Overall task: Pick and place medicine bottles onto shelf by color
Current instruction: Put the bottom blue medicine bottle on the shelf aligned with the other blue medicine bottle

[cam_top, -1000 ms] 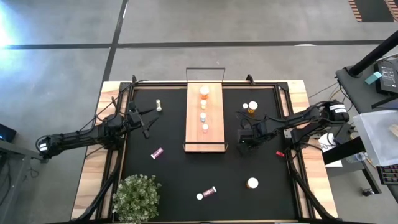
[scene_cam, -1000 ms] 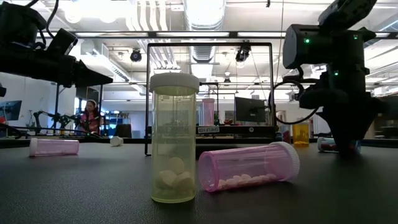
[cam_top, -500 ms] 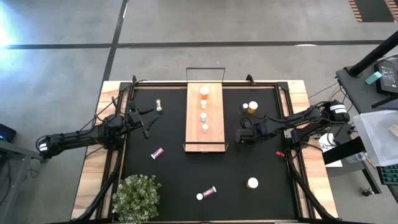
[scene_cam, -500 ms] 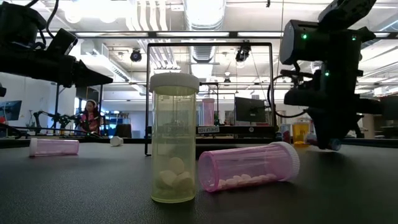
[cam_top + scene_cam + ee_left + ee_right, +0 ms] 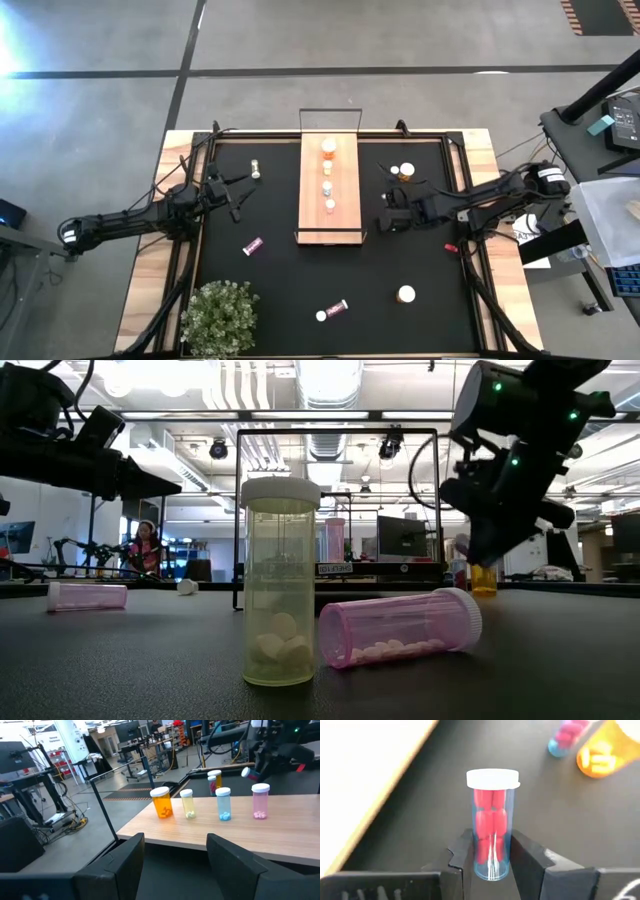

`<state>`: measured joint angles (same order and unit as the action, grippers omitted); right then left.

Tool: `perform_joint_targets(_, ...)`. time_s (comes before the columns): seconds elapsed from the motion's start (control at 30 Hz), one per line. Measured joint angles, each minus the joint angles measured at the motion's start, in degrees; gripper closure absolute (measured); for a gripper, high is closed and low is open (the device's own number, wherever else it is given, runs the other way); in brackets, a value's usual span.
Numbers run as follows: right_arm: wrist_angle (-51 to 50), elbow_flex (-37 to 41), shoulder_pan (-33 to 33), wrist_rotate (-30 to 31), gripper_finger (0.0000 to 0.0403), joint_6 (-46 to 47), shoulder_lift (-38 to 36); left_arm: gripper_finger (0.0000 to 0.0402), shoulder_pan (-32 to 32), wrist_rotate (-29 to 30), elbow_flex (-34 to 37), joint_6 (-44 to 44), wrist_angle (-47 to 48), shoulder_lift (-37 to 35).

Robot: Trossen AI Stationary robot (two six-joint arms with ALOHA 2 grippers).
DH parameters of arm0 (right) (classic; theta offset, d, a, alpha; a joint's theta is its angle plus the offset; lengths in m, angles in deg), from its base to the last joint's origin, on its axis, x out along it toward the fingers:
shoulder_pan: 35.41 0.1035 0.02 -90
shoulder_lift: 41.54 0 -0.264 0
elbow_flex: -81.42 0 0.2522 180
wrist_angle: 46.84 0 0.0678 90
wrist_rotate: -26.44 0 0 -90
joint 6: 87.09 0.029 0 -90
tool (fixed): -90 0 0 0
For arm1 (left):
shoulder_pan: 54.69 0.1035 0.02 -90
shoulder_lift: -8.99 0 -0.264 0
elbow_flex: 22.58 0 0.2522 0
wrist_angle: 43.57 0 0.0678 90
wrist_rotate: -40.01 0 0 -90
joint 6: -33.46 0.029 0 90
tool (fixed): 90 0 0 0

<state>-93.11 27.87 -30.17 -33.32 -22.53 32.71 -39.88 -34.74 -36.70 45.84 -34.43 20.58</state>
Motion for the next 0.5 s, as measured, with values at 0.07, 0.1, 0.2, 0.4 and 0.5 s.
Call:
perform_joint_targets(0.07,1.0,0.0,0.6,1.4,0.0305,-0.7,-0.2,0.0203,0.0,0.0,0.0,0.0,0.0,0.0)
perform_joint_targets(0.1,1.2,0.0,0.9,2.0,0.0305,-0.8,-0.3,0.0203,0.0,0.0,0.0,0.0,0.0,0.0)
perform_joint_targets(0.2,3.2,0.0,1.8,5.2,0.0305,-0.9,-0.3,0.0203,0.0,0.0,0.0,0.0,0.0,0.0)
perform_joint_targets(0.4,8.6,0.0,4.0,14.0,0.0305,-3.5,-0.3,0.0203,0.0,0.0,0.0,0.0,0.0,0.0)
perform_joint_targets(0.5,9.5,0.0,5.4,17.5,0.0305,-3.7,-0.3,0.0203,0.0,0.0,0.0,0.0,0.0,0.0)
